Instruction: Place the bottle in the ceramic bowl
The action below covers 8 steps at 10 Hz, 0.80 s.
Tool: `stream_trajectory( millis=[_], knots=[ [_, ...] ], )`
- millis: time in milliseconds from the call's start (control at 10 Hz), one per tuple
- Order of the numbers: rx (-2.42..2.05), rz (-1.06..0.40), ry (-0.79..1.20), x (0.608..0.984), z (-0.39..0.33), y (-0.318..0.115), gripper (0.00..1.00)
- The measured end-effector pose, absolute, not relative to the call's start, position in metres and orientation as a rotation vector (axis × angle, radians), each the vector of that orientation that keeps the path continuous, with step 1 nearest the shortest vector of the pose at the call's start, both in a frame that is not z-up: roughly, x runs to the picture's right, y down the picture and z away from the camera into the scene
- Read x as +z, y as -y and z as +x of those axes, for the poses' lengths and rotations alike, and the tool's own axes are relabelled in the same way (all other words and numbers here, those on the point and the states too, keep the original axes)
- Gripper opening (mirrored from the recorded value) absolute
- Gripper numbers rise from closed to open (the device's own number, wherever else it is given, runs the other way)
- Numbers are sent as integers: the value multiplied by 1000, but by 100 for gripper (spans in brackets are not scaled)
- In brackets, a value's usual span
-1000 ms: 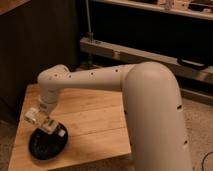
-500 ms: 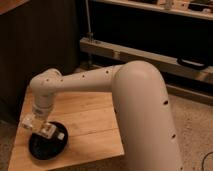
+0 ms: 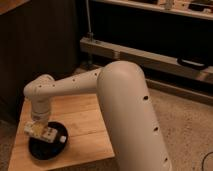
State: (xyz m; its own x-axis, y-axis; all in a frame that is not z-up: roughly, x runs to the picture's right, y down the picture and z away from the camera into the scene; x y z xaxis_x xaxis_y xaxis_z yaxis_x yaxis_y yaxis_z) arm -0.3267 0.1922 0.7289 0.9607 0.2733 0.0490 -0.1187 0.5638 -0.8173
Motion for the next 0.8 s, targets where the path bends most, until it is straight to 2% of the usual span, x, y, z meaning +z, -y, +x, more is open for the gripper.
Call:
stream_trajectory(
  millis=[100,800],
  knots=[
    [233,-946,174,729,-325,-191,60],
    [234,-946,175,729,-325,-191,60]
  ],
)
